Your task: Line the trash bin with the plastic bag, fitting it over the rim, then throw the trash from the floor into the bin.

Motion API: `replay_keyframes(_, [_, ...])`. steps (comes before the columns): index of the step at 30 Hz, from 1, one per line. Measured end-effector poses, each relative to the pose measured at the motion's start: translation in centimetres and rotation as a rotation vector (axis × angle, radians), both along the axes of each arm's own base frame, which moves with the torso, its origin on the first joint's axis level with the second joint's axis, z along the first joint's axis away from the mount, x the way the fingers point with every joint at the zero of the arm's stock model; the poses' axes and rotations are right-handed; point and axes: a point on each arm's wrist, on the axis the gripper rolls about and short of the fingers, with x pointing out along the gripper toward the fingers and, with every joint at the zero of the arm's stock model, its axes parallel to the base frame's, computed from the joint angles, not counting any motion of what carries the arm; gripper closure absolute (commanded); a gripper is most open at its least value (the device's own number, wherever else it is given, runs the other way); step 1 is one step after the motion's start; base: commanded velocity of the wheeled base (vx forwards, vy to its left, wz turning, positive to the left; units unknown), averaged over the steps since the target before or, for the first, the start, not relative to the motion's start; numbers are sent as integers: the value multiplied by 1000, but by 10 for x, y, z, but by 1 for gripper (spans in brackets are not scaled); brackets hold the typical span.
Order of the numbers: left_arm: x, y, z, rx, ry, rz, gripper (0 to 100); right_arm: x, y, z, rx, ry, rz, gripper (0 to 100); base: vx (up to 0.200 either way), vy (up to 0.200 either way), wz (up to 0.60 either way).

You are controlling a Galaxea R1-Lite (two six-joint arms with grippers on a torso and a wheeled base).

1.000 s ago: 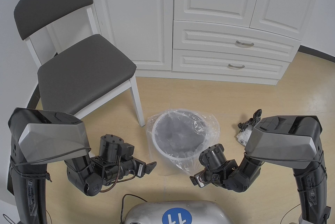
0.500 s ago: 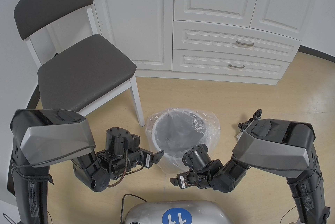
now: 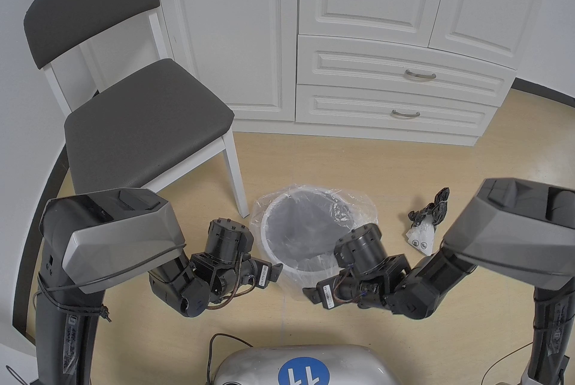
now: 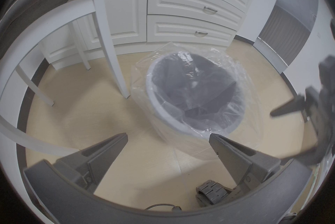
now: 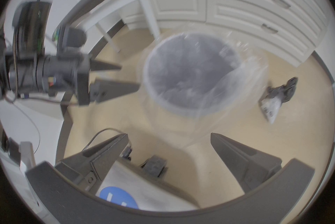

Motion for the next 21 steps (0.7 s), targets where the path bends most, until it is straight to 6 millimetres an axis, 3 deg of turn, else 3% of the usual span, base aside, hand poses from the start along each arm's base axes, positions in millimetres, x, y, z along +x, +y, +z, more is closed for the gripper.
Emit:
replay_keyframes(7, [-1, 12, -6, 21, 24, 28, 0, 26, -27, 29, 33, -88, -91, 0, 0, 0, 0])
replay_keyframes(15, [9, 27, -12, 2, 36, 44, 0, 41, -35, 39, 63, -124, -137, 0, 0, 0, 0])
replay_keyframes(21, [6, 29, 11, -71, 18, -17, 0, 49, -35, 40, 59, -148, -175, 0, 0, 0, 0])
